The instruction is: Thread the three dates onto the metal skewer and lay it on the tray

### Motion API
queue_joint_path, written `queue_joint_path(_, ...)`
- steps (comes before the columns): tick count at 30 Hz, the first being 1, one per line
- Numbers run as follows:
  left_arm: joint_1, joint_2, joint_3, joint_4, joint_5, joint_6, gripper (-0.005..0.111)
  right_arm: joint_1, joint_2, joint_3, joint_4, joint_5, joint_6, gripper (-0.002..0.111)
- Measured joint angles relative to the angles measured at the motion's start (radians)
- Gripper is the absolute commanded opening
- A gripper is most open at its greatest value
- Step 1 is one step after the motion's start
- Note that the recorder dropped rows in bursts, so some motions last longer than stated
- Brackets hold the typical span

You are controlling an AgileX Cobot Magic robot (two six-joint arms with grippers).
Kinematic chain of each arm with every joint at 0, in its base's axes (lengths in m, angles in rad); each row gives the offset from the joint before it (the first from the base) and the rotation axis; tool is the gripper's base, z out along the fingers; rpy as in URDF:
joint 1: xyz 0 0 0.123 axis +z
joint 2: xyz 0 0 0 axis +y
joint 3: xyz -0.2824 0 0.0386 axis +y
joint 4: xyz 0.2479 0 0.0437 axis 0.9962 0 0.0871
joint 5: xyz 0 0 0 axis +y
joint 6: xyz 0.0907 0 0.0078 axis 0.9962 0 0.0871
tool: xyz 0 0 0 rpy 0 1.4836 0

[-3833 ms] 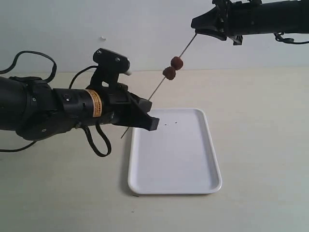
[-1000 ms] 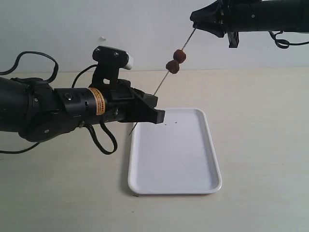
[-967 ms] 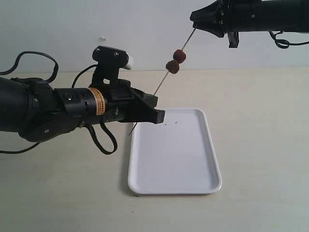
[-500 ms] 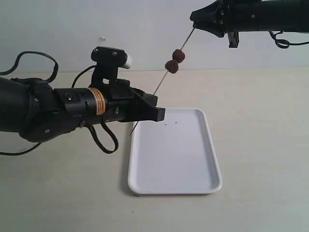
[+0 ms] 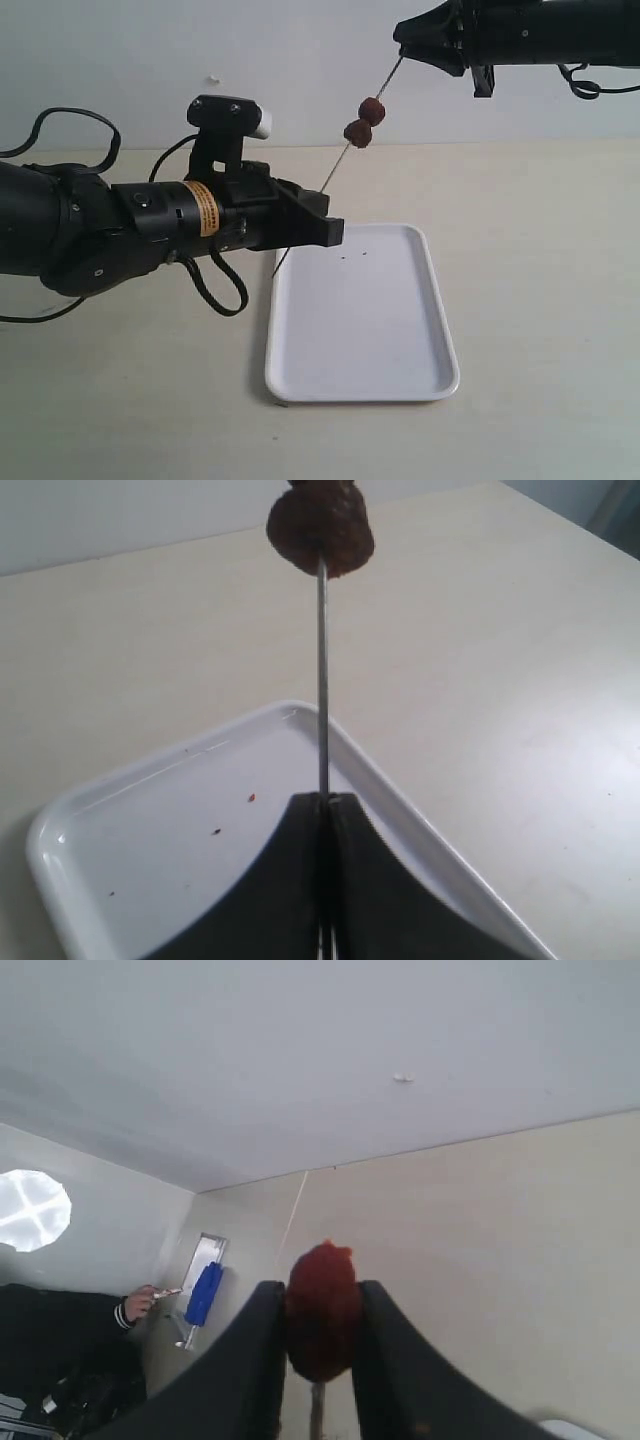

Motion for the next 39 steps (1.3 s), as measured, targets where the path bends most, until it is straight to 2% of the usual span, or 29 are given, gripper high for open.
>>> queue_joint_path(19, 0.000, 0.005, -0.003, -0.010, -0.011, 0.000, 0.000, -0.002, 0.000, 0.000, -0.015, 0.010, 0.000, 0.020)
queue_joint_path(39, 0.000, 0.101, -0.152, -0.014, 0.002, 0.000, 0.000, -0.007, 0.000, 0.000, -0.023, 0.000, -0.004, 0.020)
